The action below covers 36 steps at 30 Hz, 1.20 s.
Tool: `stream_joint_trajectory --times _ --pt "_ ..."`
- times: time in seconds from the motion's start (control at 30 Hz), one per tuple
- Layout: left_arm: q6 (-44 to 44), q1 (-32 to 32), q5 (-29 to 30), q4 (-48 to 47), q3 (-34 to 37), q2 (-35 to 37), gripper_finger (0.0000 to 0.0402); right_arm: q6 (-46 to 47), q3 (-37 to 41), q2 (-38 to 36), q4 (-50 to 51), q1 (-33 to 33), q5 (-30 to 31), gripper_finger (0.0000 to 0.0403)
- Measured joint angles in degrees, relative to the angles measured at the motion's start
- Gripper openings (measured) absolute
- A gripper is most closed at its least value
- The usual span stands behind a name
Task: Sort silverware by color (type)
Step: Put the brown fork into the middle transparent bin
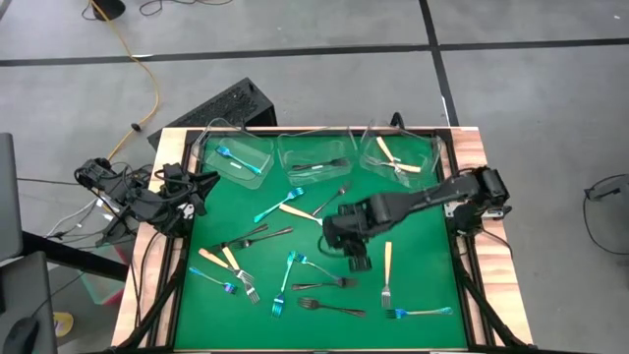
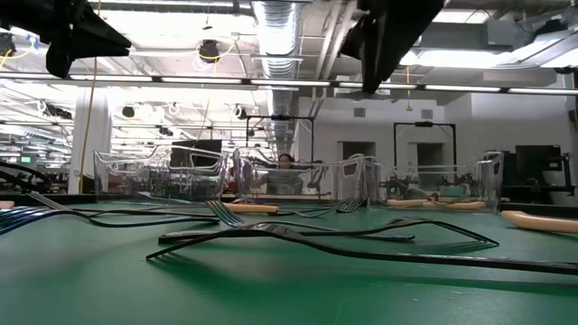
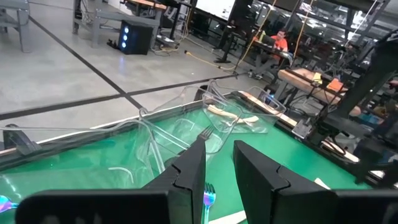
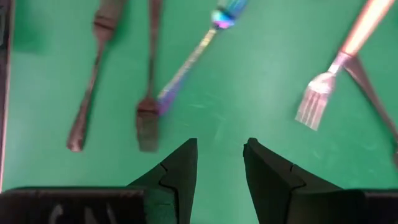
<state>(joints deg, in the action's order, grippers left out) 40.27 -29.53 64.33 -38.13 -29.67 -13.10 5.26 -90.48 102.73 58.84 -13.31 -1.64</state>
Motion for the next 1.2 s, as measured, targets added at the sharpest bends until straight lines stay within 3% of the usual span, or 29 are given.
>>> stream_joint_trajectory --times 0.23,0.63,1.2 --pt "0.00 -0.01 -0.10 0.02 0.01 0.00 0.0069 3.06 0.02 0.68 -4.17 -6.21 0.05 0.0152" --pt "0.92 -0.01 -1.64 0.04 0.02 -0.02 0.0069 10.72 -0.12 2.29 -10.24 -11.26 1.89 0.0152" --pt "1.08 -0.01 -5.60 -0.17 0.00 -0.01 0.0069 6.16 -0.03 15.70 -11.49 -9.04 -3.36 0.0152"
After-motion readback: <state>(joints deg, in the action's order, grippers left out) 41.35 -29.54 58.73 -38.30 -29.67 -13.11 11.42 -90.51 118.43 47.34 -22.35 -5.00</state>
